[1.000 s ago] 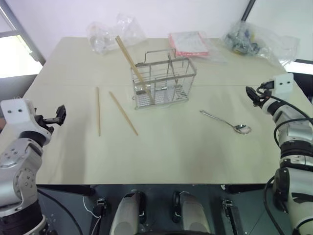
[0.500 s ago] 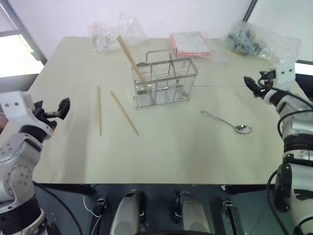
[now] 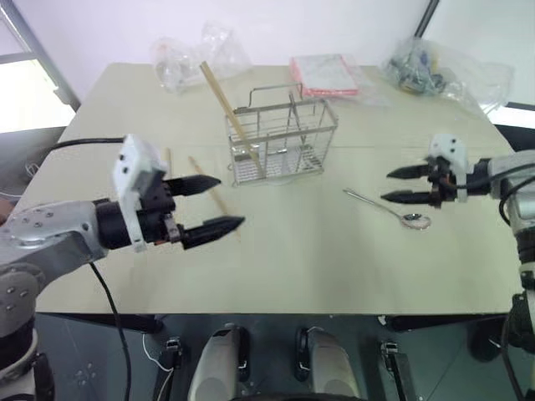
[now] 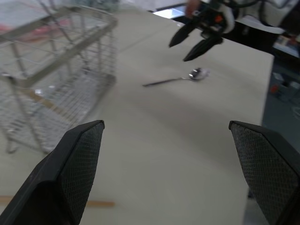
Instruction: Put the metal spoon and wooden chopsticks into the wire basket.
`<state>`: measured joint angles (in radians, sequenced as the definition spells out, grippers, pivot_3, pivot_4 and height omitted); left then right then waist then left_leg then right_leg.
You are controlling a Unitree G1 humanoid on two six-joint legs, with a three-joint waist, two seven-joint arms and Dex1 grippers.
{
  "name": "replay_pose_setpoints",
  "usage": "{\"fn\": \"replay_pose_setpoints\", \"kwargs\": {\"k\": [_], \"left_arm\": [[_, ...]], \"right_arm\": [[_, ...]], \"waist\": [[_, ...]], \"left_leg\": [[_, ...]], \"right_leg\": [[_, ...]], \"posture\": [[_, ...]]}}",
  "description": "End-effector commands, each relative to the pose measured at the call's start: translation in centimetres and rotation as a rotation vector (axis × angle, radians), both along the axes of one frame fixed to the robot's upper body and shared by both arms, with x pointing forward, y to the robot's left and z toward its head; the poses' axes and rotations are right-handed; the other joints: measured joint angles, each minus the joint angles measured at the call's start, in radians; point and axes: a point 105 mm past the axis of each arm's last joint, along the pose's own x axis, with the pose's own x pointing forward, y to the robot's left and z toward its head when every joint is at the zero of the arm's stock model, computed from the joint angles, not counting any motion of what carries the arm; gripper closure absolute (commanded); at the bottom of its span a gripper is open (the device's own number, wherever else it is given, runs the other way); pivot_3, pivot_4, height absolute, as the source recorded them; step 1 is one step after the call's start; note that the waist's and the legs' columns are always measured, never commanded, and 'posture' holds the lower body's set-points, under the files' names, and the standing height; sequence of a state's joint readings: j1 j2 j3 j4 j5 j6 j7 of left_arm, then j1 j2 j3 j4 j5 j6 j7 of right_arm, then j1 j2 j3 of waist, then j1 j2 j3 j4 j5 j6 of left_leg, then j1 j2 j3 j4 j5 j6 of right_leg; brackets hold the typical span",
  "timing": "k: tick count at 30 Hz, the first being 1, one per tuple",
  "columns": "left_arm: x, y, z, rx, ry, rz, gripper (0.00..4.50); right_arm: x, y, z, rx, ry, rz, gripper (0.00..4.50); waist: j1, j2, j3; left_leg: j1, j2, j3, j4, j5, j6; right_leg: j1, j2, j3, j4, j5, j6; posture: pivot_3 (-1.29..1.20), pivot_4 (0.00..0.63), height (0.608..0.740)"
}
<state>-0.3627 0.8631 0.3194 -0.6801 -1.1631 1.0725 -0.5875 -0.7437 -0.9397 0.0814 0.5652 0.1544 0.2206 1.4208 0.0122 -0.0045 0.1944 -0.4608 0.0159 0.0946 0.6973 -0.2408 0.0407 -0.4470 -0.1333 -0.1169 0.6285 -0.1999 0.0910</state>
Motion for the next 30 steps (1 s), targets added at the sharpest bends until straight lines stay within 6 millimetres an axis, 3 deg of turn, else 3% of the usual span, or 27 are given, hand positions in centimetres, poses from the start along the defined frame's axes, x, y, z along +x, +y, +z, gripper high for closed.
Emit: {"fn": "replay_pose_setpoints", "kwargs": {"k": [1, 6, 14, 18, 21, 26, 30], "left_arm": [[0.6, -0.9, 0.2, 0.028, -0.037, -0.056, 0.02], [1.5, -1.4, 0.6, 0.040, -0.078, -0.078, 0.02], [1.4, -1.6, 0.9, 0.041, -0.100, -0.089, 0.02], [1.5, -1.6, 0.9, 0.042, -0.103, -0.087, 0.00], [1.5, -1.6, 0.9, 0.038, -0.107, -0.081, 0.00], [1.7, -1.5, 1.0, 0.033, -0.112, -0.073, 0.00], [2.1, -1.3, 1.5, 0.018, -0.136, -0.043, 0.00]], "right_arm": [[0.7, -0.4, -0.5, -0.003, 0.005, -0.051, 1.48], [2.0, -1.0, -2.7, 0.026, 0.059, -0.180, 1.48], [2.4, -1.9, -4.1, 0.011, 0.099, -0.258, 1.48], [2.5, -2.0, -4.3, -0.019, 0.098, -0.259, 2.77], [2.6, -1.8, -4.1, -0.021, 0.095, -0.246, 4.32], [2.7, -1.5, -3.5, -0.014, 0.077, -0.231, 4.47], [3.6, -0.9, -1.0, 0.094, -0.013, -0.255, 4.47]], "waist": [[-0.001, 0.000, 0.000], [-0.003, 0.001, 0.000], [-0.002, 0.001, 0.000], [-0.002, 0.001, 0.000], [-0.002, 0.001, 0.000], [-0.002, 0.001, 0.000], [-0.003, 0.001, 0.000]], "left_leg": [[0.000, 0.000, 0.000, 0.000, 0.000, 0.000], [0.000, 0.000, 0.000, 0.000, 0.001, -0.001], [0.000, 0.000, 0.000, 0.000, 0.001, -0.001], [0.000, 0.000, 0.000, 0.000, 0.001, -0.001], [0.000, 0.000, 0.000, 0.000, 0.001, -0.001], [0.000, 0.000, 0.000, 0.000, 0.002, -0.001], [0.000, 0.000, 0.000, 0.000, 0.002, -0.001]], "right_leg": [[0.000, 0.000, 0.000, 0.000, 0.000, 0.000], [0.000, 0.001, 0.000, 0.000, 0.000, 0.000], [0.000, 0.000, 0.000, 0.000, 0.001, 0.002], [0.000, 0.000, 0.000, 0.000, 0.001, 0.002], [0.000, 0.001, 0.000, 0.000, 0.001, 0.002], [0.000, 0.001, 0.000, 0.000, 0.001, 0.003], [0.000, 0.001, 0.000, 0.000, 0.002, 0.003]], "posture": [[0.00, 0.150, 0.699], [0.00, 0.150, 0.699], [0.00, 0.150, 0.699], [0.00, 0.150, 0.699], [0.00, 0.150, 0.699], [0.00, 0.150, 0.699], [0.00, 0.150, 0.699]]}}
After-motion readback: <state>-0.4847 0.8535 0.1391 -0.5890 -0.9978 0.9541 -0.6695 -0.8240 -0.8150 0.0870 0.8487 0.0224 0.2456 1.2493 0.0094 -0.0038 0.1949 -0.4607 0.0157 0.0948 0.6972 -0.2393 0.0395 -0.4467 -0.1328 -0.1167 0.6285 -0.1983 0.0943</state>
